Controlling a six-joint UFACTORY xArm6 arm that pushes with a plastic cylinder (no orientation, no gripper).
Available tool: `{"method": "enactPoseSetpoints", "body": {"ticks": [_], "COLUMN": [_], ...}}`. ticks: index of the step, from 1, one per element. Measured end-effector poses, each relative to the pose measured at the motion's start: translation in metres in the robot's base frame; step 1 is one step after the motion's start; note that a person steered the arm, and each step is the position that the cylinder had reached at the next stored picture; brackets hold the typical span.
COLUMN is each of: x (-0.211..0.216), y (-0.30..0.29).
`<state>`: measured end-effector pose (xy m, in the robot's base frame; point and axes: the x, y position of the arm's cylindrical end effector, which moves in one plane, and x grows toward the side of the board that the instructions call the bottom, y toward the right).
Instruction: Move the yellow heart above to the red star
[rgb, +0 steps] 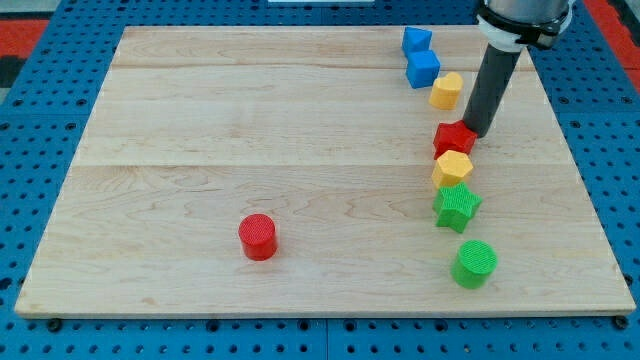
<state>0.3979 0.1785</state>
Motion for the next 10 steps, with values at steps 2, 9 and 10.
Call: {"method": "enactPoseSetpoints", "body": {"ticks": [2, 9, 10], "x": [-0.001, -0.075, -0.073], "y": [0.008, -0.006, -0.010]}}
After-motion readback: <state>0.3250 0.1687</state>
